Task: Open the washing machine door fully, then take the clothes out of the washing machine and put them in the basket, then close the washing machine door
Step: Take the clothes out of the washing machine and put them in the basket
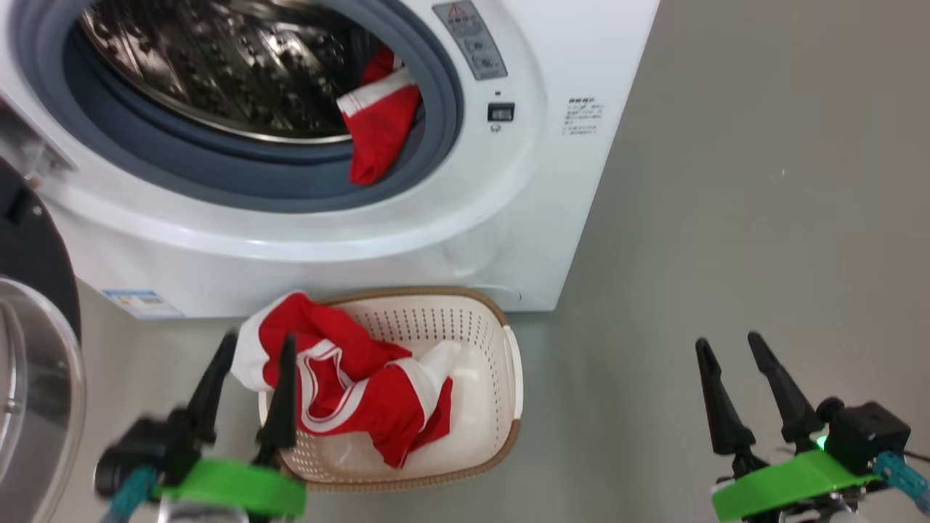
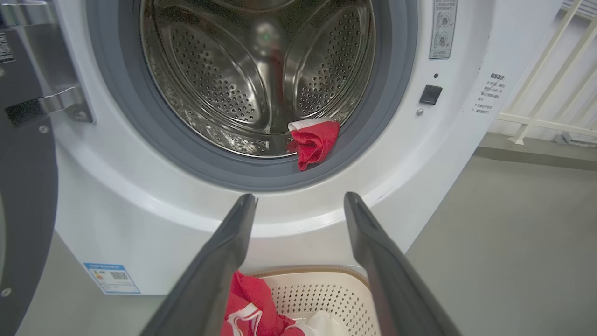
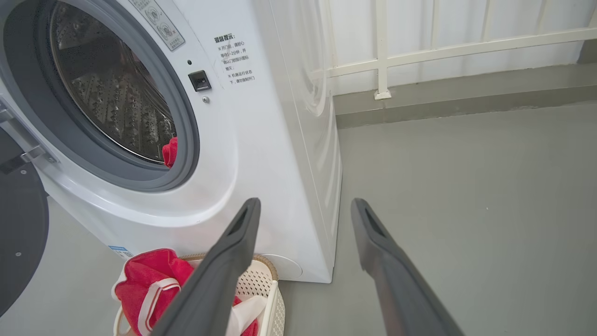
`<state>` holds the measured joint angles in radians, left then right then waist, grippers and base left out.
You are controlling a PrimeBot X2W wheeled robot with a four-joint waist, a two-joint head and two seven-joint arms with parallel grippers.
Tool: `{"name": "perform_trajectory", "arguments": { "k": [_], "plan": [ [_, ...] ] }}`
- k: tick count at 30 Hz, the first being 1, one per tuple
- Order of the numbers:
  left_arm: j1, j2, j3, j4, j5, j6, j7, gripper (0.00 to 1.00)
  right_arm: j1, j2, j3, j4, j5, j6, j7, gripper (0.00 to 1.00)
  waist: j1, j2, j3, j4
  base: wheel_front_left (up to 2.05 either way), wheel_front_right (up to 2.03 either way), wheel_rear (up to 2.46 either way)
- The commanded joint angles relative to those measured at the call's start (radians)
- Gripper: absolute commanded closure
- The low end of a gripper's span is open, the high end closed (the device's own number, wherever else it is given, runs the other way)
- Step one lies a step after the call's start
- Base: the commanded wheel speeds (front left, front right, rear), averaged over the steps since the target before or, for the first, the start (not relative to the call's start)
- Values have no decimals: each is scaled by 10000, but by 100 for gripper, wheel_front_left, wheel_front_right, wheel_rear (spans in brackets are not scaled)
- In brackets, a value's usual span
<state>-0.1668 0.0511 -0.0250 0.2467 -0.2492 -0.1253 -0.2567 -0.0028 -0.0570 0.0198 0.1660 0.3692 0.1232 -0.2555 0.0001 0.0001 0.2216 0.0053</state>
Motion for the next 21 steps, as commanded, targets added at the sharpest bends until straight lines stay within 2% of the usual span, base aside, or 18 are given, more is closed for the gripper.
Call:
{"name": "perform_trajectory", "arguments": {
  "k": [1, 11, 21],
  "plan": [
    [-440, 212, 232, -132, -51, -54, -51, 0, -303, -51, 266, -251, -55, 75, -63, 0, -1, -1, 385, -17, 0, 0, 0],
    [-3991, 604, -749, 1428, -647, -54, -51, 0, -1287, 39, 464, -375, -87, 75, -63, 0, -1, -1, 1952, -483, 0, 0, 0],
    [-7328, 1342, -1442, 4434, -1895, -54, -51, 0, -1984, 65, 749, -438, 229, 75, -63, 0, -1, -1, 3123, -1313, 0, 0, 0]
  ]
}}
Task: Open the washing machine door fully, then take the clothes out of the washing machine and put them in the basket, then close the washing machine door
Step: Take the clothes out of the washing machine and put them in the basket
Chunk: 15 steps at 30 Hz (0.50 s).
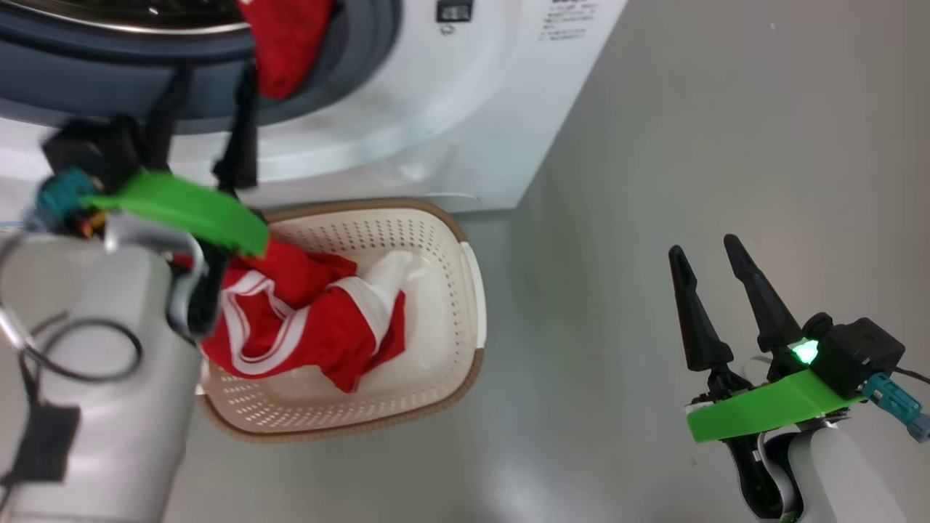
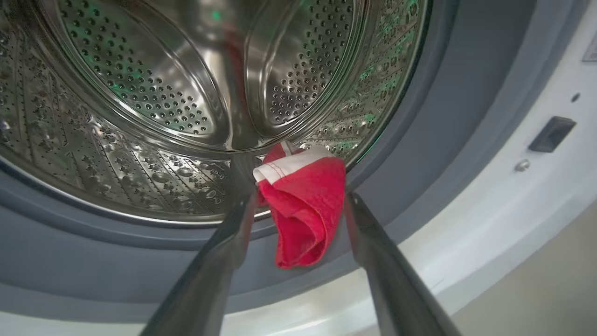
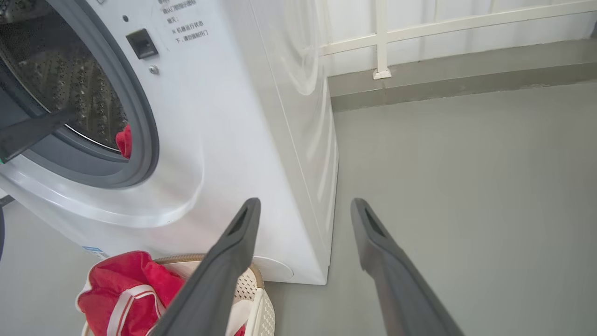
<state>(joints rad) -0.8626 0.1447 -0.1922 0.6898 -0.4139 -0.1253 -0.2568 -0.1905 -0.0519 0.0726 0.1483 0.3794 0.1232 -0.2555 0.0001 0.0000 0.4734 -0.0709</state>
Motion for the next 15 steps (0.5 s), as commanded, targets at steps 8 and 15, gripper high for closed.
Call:
{"name": "perform_trajectory", "arguments": {
  "k": [8, 15],
  "plan": [
    [-2145, 599, -789, 1859, -1383, -54, -49, 0, -365, 15, 331, -339, 310, 75, -63, 0, -1, 0, 1177, -863, 0, 0, 0],
    [-2956, 882, -1751, 2858, -2697, -54, -45, 0, -489, 15, 453, -413, 391, 75, -63, 0, -1, 0, 1392, -1033, 0, 0, 0]
  ]
}}
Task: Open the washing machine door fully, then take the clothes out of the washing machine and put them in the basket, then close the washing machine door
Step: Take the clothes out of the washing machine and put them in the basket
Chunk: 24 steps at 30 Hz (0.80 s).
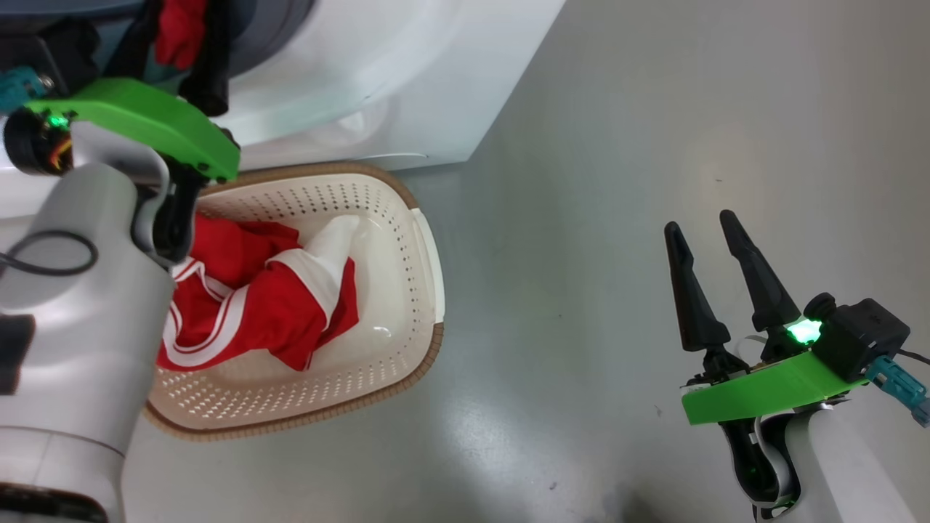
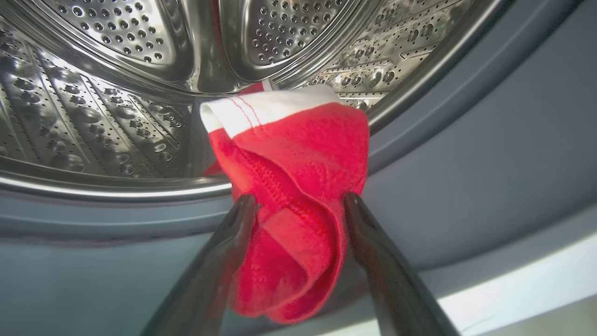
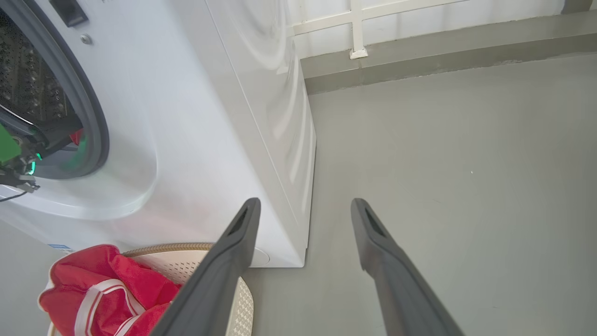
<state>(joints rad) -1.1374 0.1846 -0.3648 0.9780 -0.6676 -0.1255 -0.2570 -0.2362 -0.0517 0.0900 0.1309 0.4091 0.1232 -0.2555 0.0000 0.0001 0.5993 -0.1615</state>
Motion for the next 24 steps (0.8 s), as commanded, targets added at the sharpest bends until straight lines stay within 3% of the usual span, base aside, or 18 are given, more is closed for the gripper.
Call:
{"name": "perform_trajectory", "arguments": {
  "k": [1, 8, 9, 10, 11, 12, 19, 24],
  "plan": [
    [-303, 530, -173, 59, -282, -52, -43, 0, -57, 14, 291, -245, 104, 75, -63, 0, 0, -1, 166, -146, 0, 0, 0],
    [-879, 774, -908, 358, -1007, -52, -43, 0, -165, 14, 326, -289, 137, 75, -63, 0, 0, -1, 318, -223, 0, 0, 0],
    [-955, 802, -1006, 394, -1118, -52, -44, 22, -176, 14, 327, -292, 137, 75, -63, 0, 0, -1, 333, -228, 0, 0, 0],
    [-1011, 823, -1105, 416, -1227, -52, -44, 55, -186, 14, 330, -294, 139, 75, -63, 0, 0, -1, 341, -234, 0, 0, 0],
    [-1058, 850, -1200, 420, -1324, -52, -44, 65, -194, 14, 332, -294, 141, 75, -63, 0, 0, -1, 349, -239, 0, 0, 0],
    [-1098, 886, -1268, 406, -1402, -52, -45, 100, -200, 14, 331, -293, 142, 75, -63, 0, 0, -1, 350, -239, 0, 0, 0],
    [-1103, 1070, -1240, 37, -1590, -52, -46, 100, -227, 14, 217, -274, 87, 75, -63, 0, 0, -1, 317, -98, 0, 0, 0],
    [-662, 1136, -218, -757, -1123, -52, -46, 100, -218, 14, 78, -284, -23, 75, -63, 0, 0, -1, 183, 214, 0, 0, 0]
  ]
}}
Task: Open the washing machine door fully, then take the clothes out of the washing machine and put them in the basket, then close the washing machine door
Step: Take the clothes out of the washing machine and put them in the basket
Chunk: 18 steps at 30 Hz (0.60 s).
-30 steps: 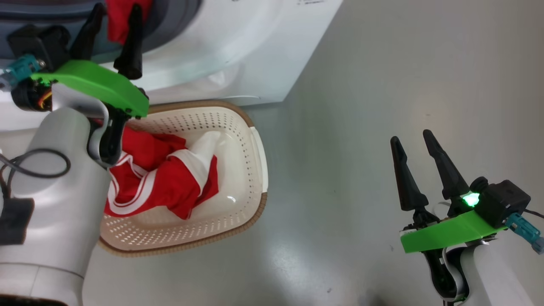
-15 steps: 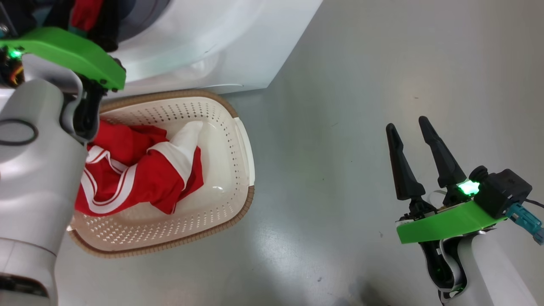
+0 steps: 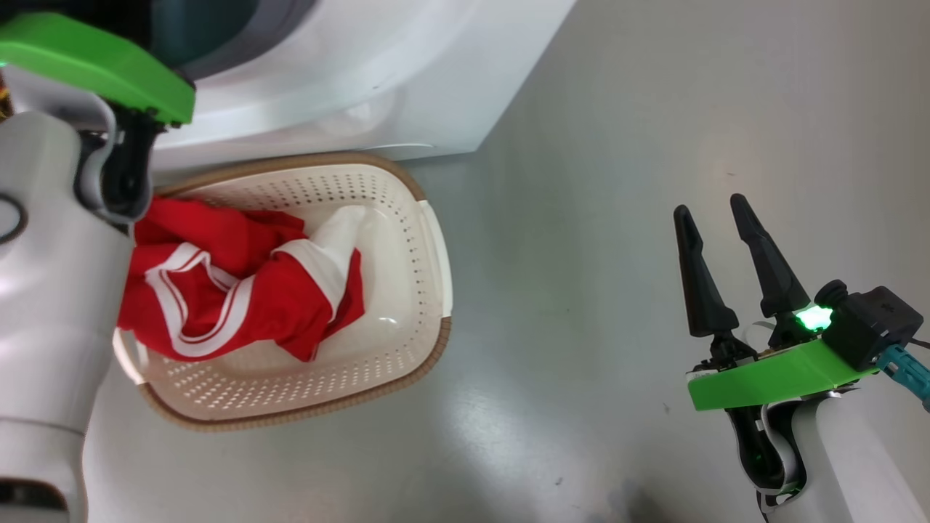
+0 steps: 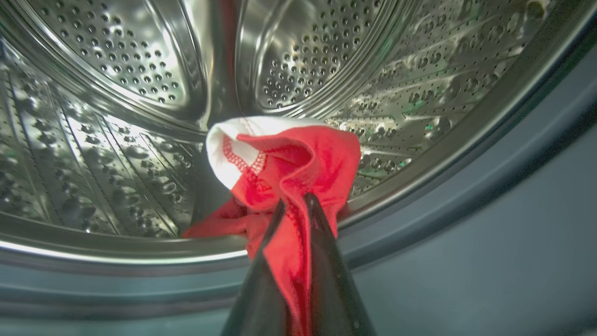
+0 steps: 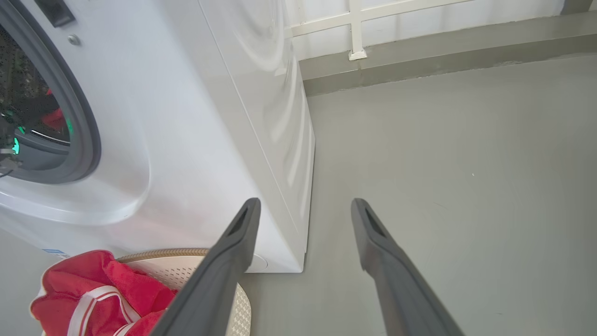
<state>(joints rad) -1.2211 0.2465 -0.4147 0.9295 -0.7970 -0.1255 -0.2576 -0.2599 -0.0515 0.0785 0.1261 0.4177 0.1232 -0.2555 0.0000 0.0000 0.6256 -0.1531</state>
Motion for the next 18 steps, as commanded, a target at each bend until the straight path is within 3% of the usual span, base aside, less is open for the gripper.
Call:
{"name": "perform_trajectory", "arguments": {
  "k": [1, 6, 11, 18],
  "plan": [
    [341, 542, 563, -521, 472, -52, -41, 100, 25, 12, 163, -232, -137, 75, -63, 0, 0, 0, -122, 198, 0, 0, 0],
    [1607, 261, 2297, -1979, 2068, -52, -41, 100, 92, 12, 47, -231, -317, 75, -63, 0, 0, 0, -340, 556, 0, 0, 0],
    [3118, -382, 3880, -3664, 3686, -52, -41, 100, 230, 12, -96, -226, -493, 75, -63, 0, 0, 0, -575, 915, 0, 0, 0],
    [5064, -1310, 5216, -5915, 4872, -52, -41, 100, 447, 12, -191, -174, -645, 75, -63, 0, 0, 0, -962, 1273, 0, 0, 0]
  ]
}}
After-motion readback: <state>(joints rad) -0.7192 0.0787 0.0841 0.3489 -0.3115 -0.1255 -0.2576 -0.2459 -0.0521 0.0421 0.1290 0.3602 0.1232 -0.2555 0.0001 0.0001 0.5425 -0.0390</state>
